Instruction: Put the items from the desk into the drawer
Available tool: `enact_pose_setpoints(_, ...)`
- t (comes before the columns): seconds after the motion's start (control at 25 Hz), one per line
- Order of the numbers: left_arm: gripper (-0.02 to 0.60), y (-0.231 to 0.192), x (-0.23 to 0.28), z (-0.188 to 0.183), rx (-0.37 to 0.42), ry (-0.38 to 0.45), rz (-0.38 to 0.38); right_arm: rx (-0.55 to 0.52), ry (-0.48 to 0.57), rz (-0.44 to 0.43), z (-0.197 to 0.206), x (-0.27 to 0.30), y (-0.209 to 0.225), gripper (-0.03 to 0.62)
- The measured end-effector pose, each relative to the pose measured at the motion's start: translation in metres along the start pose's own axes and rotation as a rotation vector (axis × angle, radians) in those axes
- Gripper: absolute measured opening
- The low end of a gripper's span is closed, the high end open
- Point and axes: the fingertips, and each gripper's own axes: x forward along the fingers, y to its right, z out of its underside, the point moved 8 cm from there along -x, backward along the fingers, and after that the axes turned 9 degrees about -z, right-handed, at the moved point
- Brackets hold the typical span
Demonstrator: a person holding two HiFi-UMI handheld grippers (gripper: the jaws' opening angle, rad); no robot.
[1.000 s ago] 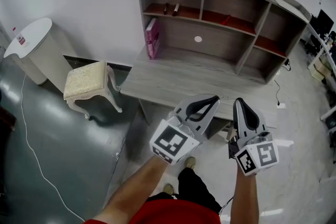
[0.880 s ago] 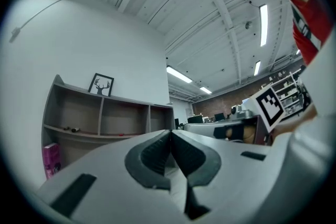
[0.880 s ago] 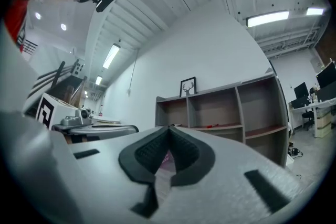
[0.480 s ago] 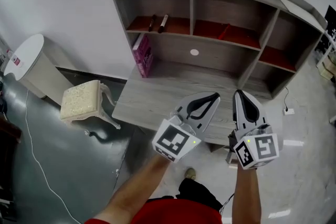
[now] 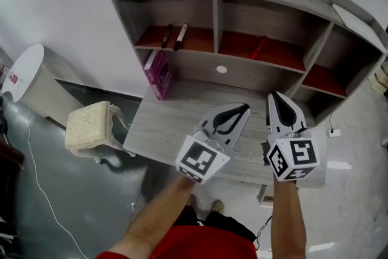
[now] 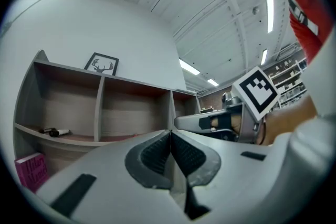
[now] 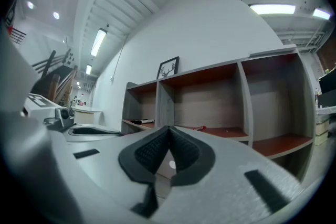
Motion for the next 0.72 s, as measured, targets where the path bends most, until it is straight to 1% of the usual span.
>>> enact_pose_setpoints(0.12,0.009,-0.017,0.008,-0.001,0.003,0.006,0.002,-0.017,-0.019,0.030,-0.003,0.021,0.002,0.011)
enact_pose_setpoints(0.32,0.009,-0.044,0.022,0.007,-0.001,0.038,0.036,-0.048,-0.091,0.092,-0.007,0.060,0.006,0.083)
enact_pose_setpoints(0.48,0.009,-0.063,0.030,0.010,-0.008,0.047,0.074,-0.062,-0.153,0.156,-0.007,0.092,0.013,0.152)
enact_pose_setpoints(0.72,0.009,-0.088,0.035,0.019,-0.033,0.053,0.105,-0.037,-0.253,0.234,0.003,0.134,0.028,0.205)
